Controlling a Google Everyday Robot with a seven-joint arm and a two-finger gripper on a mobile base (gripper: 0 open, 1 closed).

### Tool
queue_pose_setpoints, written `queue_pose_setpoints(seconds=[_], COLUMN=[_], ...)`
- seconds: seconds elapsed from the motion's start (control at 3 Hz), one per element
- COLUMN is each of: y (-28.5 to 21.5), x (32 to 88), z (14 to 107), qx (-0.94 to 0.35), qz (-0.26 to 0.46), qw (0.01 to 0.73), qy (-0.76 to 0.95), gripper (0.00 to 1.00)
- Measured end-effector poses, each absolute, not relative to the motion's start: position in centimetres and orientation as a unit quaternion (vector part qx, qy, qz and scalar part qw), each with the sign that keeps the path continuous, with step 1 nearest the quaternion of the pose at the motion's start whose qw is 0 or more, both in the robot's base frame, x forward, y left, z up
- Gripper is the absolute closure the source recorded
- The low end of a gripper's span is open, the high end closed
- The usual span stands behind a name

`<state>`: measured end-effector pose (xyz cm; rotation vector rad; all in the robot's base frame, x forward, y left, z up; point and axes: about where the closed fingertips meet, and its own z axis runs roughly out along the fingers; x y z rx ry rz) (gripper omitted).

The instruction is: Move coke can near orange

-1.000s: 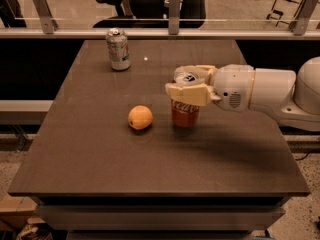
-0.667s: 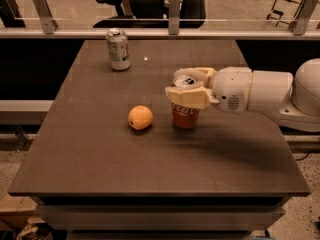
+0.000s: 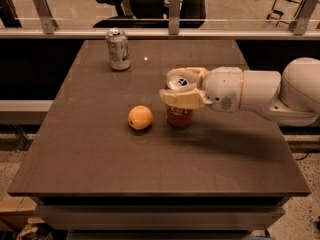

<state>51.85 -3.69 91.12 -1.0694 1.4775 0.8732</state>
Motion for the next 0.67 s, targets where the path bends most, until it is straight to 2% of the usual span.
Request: queue_pose_setpoints(seconds=[0.33, 0.67], y=[-3.35, -3.13], x=[52.19, 52.13], z=[90.52, 90.56], qx=[-0.448, -0.45], qz=[0.38, 0.381], qw=[0.533, 0.532], qy=[0.609, 0.608], gripper=[1.0, 0.82])
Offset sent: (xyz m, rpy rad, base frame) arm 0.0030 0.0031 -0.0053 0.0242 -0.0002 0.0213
